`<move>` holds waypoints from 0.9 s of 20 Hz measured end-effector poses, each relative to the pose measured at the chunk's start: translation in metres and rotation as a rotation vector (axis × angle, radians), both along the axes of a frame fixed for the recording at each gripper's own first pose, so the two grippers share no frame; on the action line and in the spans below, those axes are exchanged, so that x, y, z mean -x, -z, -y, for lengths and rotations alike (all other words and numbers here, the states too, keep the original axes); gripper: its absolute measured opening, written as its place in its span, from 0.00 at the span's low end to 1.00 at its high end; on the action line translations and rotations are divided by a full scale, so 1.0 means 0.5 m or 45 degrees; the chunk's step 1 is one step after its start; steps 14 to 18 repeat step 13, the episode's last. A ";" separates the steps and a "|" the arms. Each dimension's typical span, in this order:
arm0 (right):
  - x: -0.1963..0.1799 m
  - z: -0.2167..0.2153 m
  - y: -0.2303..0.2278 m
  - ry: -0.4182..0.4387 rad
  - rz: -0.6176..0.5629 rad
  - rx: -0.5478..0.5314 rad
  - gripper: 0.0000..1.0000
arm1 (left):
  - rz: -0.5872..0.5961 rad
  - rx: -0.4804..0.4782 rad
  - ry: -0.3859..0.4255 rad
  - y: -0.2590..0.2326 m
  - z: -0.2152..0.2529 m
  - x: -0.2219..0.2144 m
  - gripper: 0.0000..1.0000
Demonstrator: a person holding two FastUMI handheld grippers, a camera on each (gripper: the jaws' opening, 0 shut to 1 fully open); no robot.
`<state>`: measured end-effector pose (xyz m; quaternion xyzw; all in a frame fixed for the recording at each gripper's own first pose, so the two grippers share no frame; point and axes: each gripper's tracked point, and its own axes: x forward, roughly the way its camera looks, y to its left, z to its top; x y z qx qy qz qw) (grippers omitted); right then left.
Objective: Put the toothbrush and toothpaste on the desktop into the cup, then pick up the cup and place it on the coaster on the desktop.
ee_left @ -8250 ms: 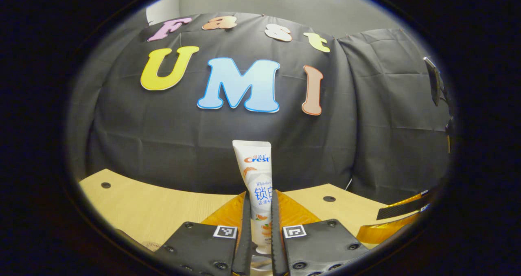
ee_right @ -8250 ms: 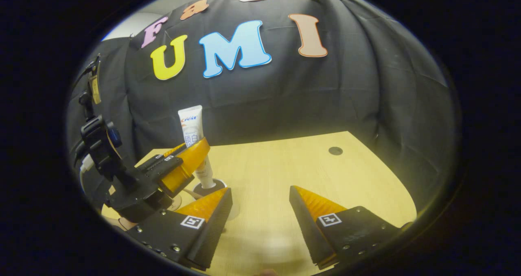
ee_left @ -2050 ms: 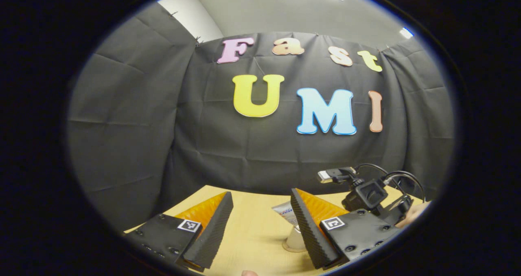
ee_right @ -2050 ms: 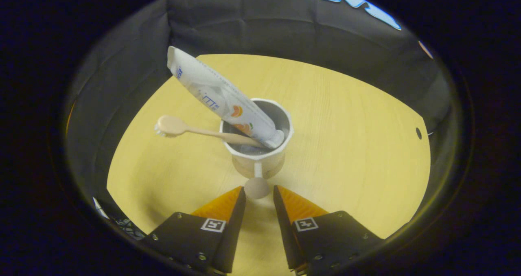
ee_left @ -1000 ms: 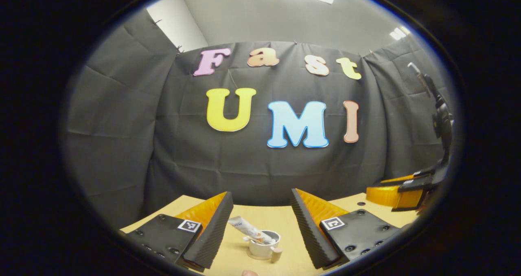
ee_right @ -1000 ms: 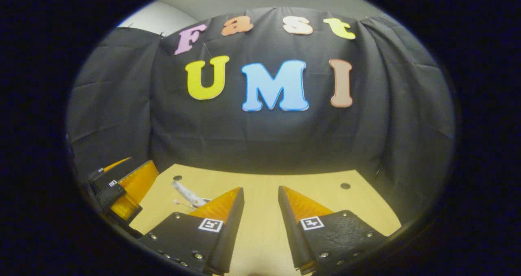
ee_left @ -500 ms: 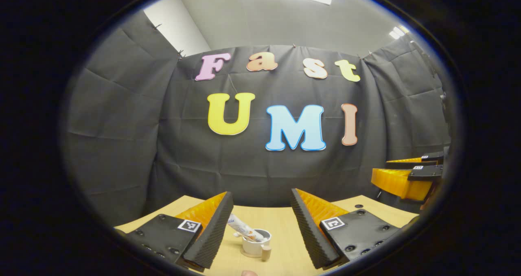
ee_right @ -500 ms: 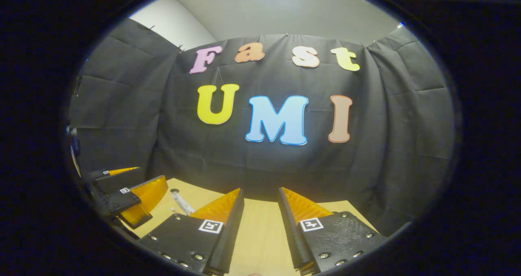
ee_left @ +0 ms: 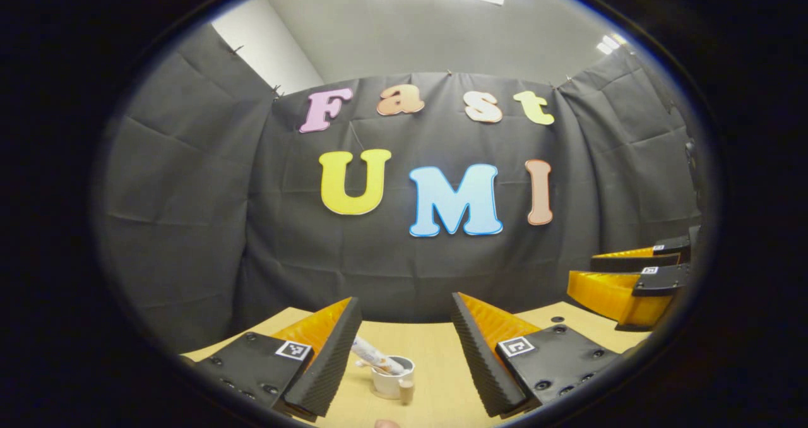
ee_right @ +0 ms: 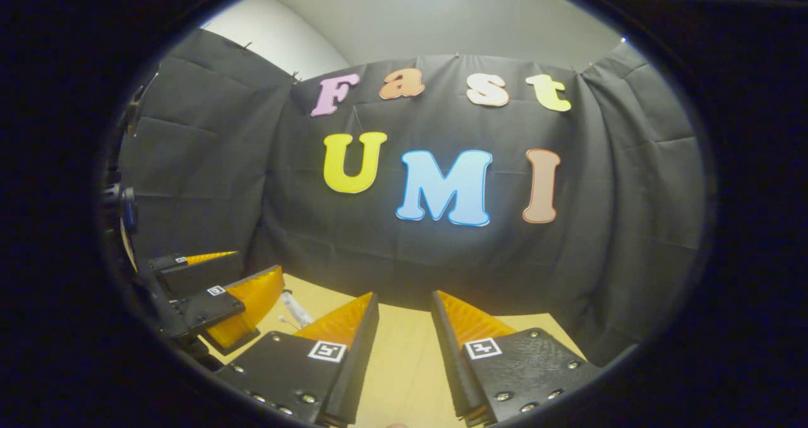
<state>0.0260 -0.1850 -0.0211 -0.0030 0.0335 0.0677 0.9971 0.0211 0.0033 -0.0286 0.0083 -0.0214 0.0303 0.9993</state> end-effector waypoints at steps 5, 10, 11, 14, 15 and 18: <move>0.015 0.006 0.001 0.066 -0.017 -0.050 0.53 | -0.016 -0.001 0.058 -0.001 0.010 -0.003 0.92; 0.013 0.010 0.008 0.091 -0.042 -0.081 0.96 | -0.035 0.005 0.099 0.007 0.016 -0.006 0.91; 0.015 0.016 0.007 0.105 -0.039 -0.071 0.96 | -0.032 0.002 0.107 0.007 0.018 -0.005 0.91; 0.025 0.029 0.004 0.129 -0.031 -0.058 0.96 | -0.030 -0.004 0.115 0.006 0.027 -0.007 0.91; 0.025 0.029 0.004 0.129 -0.031 -0.058 0.96 | -0.030 -0.004 0.115 0.006 0.027 -0.007 0.91; 0.025 0.029 0.004 0.129 -0.031 -0.058 0.96 | -0.030 -0.004 0.115 0.006 0.027 -0.007 0.91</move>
